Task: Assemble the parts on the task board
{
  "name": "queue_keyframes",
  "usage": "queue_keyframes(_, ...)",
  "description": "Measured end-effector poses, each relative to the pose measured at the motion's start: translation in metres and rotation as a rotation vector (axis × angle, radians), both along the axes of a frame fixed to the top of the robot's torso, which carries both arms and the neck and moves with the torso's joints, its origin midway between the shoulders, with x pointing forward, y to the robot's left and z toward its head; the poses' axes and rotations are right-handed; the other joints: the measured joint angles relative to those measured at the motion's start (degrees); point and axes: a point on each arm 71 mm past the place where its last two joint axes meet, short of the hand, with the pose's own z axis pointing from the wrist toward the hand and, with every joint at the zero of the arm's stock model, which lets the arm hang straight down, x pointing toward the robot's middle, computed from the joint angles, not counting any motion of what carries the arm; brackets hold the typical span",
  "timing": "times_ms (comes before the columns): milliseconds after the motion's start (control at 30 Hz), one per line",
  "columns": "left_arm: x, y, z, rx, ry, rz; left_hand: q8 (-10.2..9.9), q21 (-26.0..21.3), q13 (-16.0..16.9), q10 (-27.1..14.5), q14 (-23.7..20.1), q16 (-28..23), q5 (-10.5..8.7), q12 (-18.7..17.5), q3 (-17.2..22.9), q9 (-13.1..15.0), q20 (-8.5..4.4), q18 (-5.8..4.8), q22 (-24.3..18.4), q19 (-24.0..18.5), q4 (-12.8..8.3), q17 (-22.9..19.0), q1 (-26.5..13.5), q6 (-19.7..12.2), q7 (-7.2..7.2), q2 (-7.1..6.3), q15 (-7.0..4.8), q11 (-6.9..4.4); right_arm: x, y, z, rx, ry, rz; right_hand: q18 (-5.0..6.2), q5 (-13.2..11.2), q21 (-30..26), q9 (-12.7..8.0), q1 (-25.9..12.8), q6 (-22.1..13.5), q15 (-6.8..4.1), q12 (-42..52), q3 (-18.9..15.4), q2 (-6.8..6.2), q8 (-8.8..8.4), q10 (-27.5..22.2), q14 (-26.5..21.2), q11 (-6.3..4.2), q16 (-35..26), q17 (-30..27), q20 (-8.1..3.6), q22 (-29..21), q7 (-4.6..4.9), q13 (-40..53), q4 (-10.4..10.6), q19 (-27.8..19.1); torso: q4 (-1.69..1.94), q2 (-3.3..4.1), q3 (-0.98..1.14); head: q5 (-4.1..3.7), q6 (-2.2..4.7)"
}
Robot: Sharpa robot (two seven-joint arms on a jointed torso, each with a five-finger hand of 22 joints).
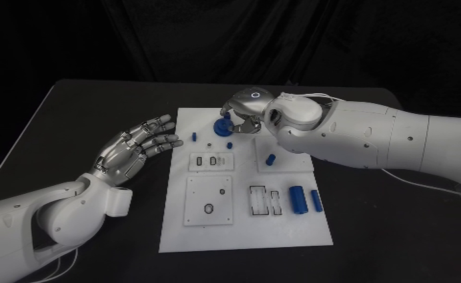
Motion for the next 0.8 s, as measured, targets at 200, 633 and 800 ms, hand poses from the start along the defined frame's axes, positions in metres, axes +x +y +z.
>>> queue_keyframes(200, 0.0, 0.0, 0.0, 0.0, 0.0, 0.0, 0.0, 0.0, 0.0, 0.0, 0.0, 0.0, 0.0, 0.0, 0.0, 0.0, 0.0, -0.01, 0.0, 0.0, 0.0, -0.05, 0.01, 0.0, 0.0, 0.01, 0.0, 0.0, 0.001, -0.007, 0.0, -0.003, 0.002, -0.012, 0.0, -0.28, -0.47, -0.07, 0.0, 1.13, 0.0, 0.0, 0.0, 0.0, 0.22, -0.31, 0.0, 0.31, 0.0, 0.0, 0.2, -0.01, 0.3, 0.0, 0.0, -0.2, -0.02, 0.0, 0.0, 0.01, -0.01)
queue_keyframes(633, -0.003, 0.006, 0.001, 0.002, 0.001, 0.01, 0.0, 0.0, 0.0, 0.0, 0.0, 0.0, 0.0, -0.01, 0.0, 0.0, 0.0, 0.0, 0.0, 0.0, 0.0, -0.05, 0.01, 0.0, 0.0, 0.01, 0.0, 0.0, -0.015, -0.077, 0.018, 0.082, -0.045, -0.075, 0.01, -5.12, 3.05, -0.32, -0.19, 7.59, 0.0, 0.68, -1.05, 0.19, 1.69, 0.43, 0.0, 0.59, 0.0, 0.0, 0.41, -0.01, 0.62, -0.01, 1.04, 2.48, -0.12, -0.01, 0.01, 0.37, 0.5)
queue_keyframes(800, -0.003, 0.007, 0.001, 0.002, 0.002, 0.011, 0.0, 0.0, 0.0, 0.0, 0.0, 0.0, 0.0, -0.01, 0.16, 0.0, 0.0, 0.0, 0.0, 0.0, 0.16, -0.05, -0.22, 0.0, 0.0, 0.24, 0.0, 0.0, -0.028, -0.111, 0.027, 0.117, -0.064, -0.117, 0.0, -6.62, 4.3, -0.53, -0.49, 7.81, 0.0, 0.68, -1.52, 0.03, 1.69, 0.43, 0.0, 0.59, 0.0, 0.0, 0.2, -0.02, 0.4, -0.02, 1.51, 3.34, -0.19, -0.07, 0.04, 0.52, 0.53)
